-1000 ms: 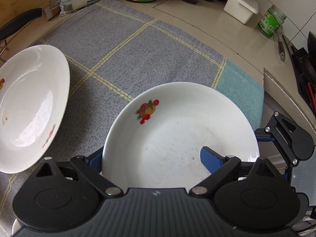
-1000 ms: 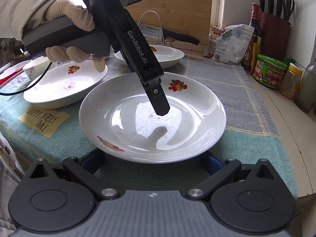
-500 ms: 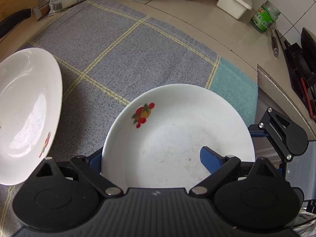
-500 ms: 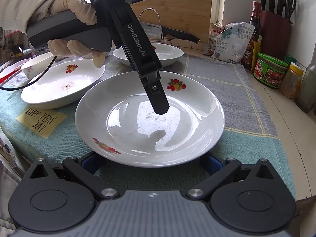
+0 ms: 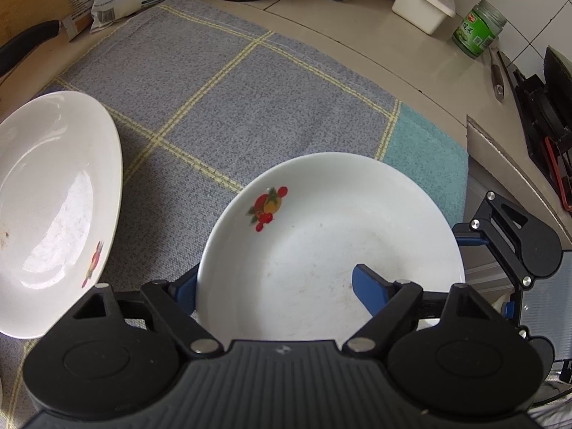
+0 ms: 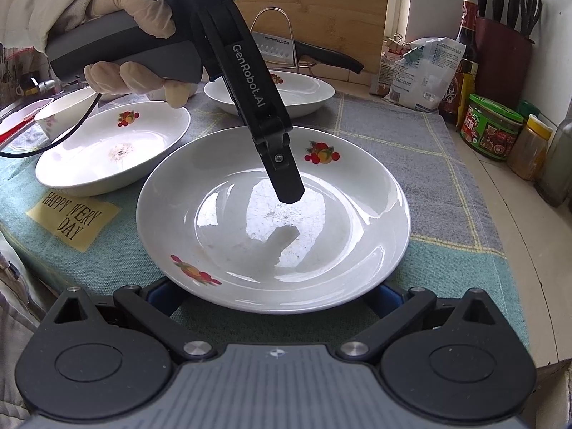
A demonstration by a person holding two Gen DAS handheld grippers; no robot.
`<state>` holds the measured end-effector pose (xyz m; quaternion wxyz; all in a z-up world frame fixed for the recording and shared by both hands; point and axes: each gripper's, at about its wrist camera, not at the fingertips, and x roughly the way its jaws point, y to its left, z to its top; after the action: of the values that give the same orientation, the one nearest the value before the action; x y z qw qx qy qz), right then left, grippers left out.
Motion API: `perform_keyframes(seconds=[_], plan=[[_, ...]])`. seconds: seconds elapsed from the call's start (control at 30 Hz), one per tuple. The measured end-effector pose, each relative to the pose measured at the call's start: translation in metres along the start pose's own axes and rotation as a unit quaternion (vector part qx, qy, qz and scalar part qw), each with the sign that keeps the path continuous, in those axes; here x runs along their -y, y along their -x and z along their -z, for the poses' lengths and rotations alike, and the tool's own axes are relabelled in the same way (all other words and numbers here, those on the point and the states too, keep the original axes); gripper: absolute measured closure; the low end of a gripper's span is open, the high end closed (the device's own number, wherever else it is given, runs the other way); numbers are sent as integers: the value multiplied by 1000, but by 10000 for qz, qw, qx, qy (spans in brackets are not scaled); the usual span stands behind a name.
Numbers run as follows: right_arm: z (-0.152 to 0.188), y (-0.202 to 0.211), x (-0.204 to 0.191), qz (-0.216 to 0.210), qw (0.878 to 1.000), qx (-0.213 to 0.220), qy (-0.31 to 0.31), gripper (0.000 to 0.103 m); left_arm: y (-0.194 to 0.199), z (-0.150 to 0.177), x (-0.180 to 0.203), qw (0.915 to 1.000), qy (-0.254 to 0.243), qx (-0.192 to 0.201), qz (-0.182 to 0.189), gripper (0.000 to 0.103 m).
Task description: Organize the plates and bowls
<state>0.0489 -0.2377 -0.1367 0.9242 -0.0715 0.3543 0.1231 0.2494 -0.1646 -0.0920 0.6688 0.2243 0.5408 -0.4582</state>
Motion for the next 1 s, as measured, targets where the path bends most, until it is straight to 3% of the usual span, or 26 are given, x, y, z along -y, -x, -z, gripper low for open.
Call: perform_keyframes(seconds=[0.57,1.0], plan=[[-10,5,6,149,9999,-25,19,0,13,-10,1,9998,-52,198,29,19],[-32,-3,46,370,9992,27,133,0,16,-55,-6,9980,-64,628,4,19]])
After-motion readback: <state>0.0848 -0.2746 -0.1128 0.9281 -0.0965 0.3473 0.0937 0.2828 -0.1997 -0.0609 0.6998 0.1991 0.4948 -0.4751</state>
